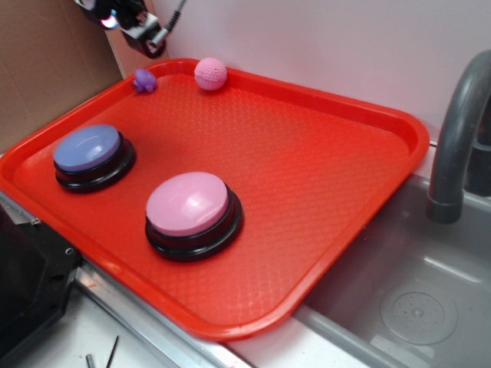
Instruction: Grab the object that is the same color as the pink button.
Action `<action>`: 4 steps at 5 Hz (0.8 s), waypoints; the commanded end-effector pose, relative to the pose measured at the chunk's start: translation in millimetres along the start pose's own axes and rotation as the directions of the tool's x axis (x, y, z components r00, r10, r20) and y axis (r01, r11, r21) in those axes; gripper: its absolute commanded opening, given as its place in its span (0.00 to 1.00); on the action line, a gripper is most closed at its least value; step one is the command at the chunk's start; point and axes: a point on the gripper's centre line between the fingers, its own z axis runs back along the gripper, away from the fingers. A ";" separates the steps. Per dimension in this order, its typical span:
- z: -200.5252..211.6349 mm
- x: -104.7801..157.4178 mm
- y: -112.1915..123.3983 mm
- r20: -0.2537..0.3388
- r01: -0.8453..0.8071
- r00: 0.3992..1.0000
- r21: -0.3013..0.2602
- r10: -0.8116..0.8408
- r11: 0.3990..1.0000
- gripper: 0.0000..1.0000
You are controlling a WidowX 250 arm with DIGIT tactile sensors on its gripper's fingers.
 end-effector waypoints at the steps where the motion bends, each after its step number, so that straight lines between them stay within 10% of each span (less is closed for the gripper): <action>1: -40.0 52.3 3.0 0.105 -0.053 0.993 0.011 0.052 0.999 1.00; 4: -104.0 62.5 -8.6 0.014 0.016 1.000 -0.073 -0.015 0.997 1.00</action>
